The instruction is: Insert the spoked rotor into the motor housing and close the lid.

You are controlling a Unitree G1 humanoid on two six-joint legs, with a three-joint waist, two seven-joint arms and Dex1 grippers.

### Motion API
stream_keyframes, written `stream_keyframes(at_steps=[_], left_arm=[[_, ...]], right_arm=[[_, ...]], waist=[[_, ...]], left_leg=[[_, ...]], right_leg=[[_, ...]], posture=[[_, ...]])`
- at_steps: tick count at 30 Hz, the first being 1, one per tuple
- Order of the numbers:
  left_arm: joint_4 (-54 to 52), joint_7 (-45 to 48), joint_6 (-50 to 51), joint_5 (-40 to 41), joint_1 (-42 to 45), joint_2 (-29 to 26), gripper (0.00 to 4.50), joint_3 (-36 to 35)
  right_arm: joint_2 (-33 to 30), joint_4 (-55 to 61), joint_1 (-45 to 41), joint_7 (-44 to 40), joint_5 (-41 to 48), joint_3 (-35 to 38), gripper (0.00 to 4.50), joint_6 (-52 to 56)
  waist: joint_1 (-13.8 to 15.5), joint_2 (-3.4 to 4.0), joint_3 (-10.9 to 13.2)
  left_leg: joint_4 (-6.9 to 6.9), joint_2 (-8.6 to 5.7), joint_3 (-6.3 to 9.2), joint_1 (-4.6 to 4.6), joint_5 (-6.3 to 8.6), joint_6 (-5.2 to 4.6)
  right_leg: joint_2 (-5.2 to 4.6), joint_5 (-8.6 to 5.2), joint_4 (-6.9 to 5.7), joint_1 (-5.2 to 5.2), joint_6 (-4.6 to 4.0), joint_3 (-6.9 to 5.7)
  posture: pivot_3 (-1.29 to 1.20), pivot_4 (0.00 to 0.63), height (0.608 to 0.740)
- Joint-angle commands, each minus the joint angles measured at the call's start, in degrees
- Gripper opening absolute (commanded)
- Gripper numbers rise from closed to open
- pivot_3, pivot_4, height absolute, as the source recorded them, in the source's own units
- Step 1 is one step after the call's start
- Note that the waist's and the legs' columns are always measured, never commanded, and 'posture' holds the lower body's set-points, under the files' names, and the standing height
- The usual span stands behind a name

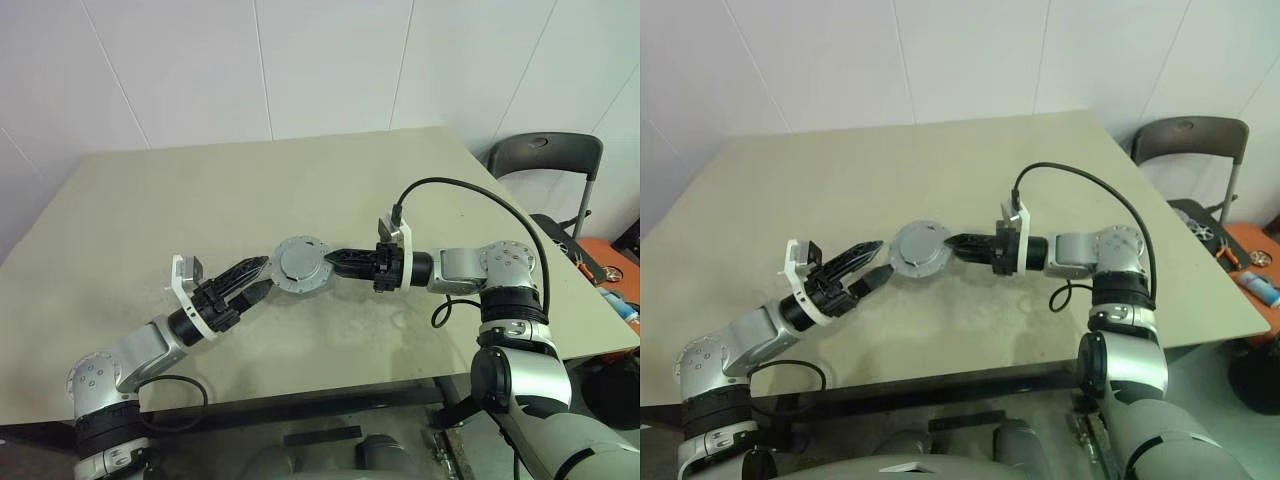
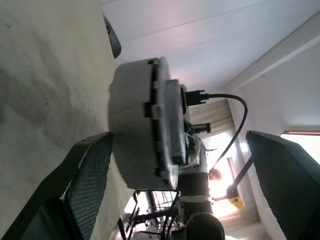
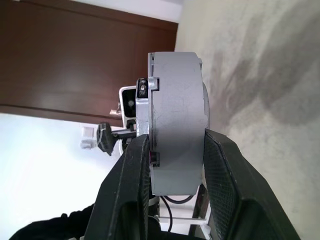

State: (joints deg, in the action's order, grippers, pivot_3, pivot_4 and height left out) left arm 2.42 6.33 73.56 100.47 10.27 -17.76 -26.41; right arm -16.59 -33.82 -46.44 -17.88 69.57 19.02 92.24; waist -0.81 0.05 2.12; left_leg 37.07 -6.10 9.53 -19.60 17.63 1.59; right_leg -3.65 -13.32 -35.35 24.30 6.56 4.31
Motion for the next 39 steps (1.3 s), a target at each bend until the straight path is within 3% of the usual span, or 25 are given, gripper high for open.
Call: stream_keyframes(at_steps=[1, 19, 22, 27, 39], left_arm=[[-0.25, -0.1, -2.72, 3.52, 0.32, -1.55, 4.5, 1.48], [-1.91, 1.92, -7.22, 6.34, 0.29, -4.5, 4.5, 8.68], [-1.94, 1.75, -8.01, 7.36, 0.04, -4.55, 3.9, 9.2], [-2.29, 1.37, -8.82, 8.5, -0.31, -5.08, 2.35, 10.21], [-3.07, 0.88, -10.23, 10.54, -0.84, -6.14, 2.31, 11.73]], right_arm=[[0.89, 3.15, -2.52, -0.32, 4.81, 0.88, 1.17, 0.26], [2.46, 6.02, -0.6, 3.64, 10.71, -3.7, 1.17, 0.26], [2.26, 6.07, -0.44, 4.06, 11.38, -3.97, 1.17, 0.26], [2.25, 5.92, -0.27, 4.82, 12.11, -4.27, 1.17, 0.26], [2.42, 7.28, 0.54, 4.79, 10.96, -4.85, 1.17, 0.26]], waist=[[0.01, 0.0, 0.0], [-0.02, 0.01, 0.0], [-0.01, 0.01, 0.0], [-0.11, 0.02, -0.01], [-0.03, 0.01, -0.01]], left_leg=[[0.0, 0.0, 0.0, 0.0, 0.0, 0.0], [0.0, 0.0, -0.01, 0.0, 0.0, 0.0], [0.01, 0.0, -0.02, 0.0, 0.0, -0.01], [0.01, 0.0, -0.02, 0.0, 0.0, -0.01], [0.01, 0.0, -0.02, 0.0, 0.01, -0.03]], right_leg=[[0.0, 0.0, 0.0, 0.0, 0.0, 0.0], [0.01, 0.01, -0.03, 0.02, -0.02, 0.01], [0.0, 0.01, -0.03, 0.02, -0.02, 0.01], [0.01, 0.01, -0.03, 0.02, -0.02, 0.01], [0.01, 0.01, -0.05, 0.02, -0.02, 0.02]], posture=[[0.0, 0.0, 0.74], [0.0, 0.0, 0.74], [0.0, 0.0, 0.74], [0.0, 0.0, 0.74], [0.0, 0.0, 0.74]])
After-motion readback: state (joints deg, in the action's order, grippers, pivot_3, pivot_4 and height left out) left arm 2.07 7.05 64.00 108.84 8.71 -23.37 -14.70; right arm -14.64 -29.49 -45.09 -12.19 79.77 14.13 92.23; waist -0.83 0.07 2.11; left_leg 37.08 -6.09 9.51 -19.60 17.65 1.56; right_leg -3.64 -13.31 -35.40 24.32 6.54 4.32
